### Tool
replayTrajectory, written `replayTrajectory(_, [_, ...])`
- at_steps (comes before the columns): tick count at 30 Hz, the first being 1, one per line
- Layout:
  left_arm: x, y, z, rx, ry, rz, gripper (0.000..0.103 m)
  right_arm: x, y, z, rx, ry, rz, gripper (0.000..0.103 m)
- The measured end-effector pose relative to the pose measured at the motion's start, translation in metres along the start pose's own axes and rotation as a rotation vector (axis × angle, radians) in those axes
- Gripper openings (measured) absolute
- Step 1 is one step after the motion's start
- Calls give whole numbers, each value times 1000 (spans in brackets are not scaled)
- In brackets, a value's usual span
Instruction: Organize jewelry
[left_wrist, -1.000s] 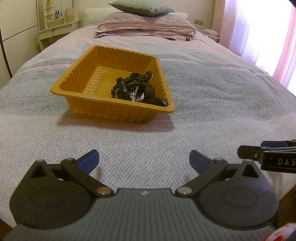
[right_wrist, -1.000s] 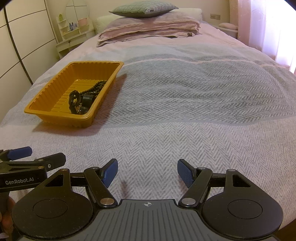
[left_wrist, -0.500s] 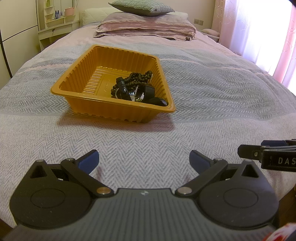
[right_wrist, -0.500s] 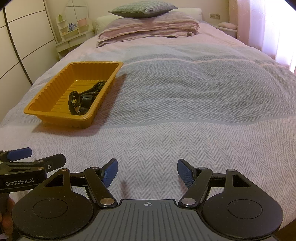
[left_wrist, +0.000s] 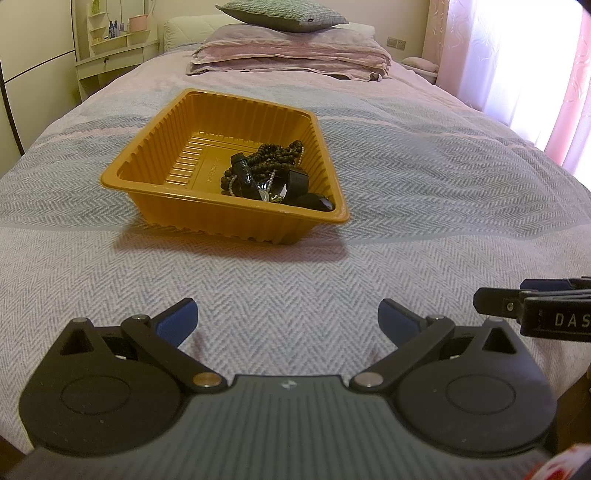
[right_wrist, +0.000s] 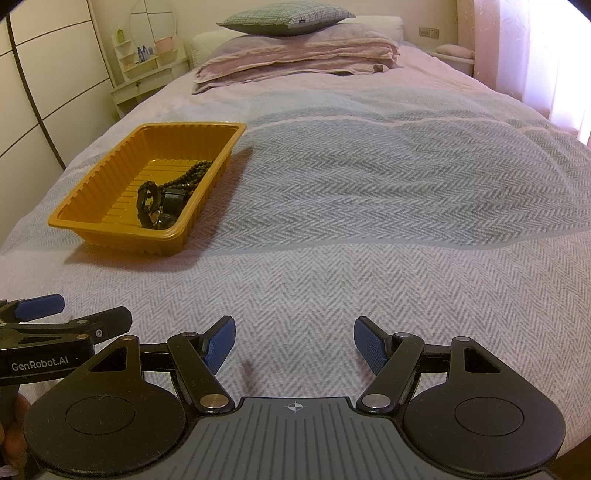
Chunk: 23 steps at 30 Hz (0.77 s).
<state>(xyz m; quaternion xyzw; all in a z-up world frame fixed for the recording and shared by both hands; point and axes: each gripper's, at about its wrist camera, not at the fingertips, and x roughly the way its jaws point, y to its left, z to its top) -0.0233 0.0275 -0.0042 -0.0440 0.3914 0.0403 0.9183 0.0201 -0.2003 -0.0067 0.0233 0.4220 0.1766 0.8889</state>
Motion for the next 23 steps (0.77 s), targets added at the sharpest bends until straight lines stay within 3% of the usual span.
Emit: replayTrajectory(23, [-3, 0, 3, 2, -22, 3, 103, -1, 3, 4, -7, -3, 7, 71])
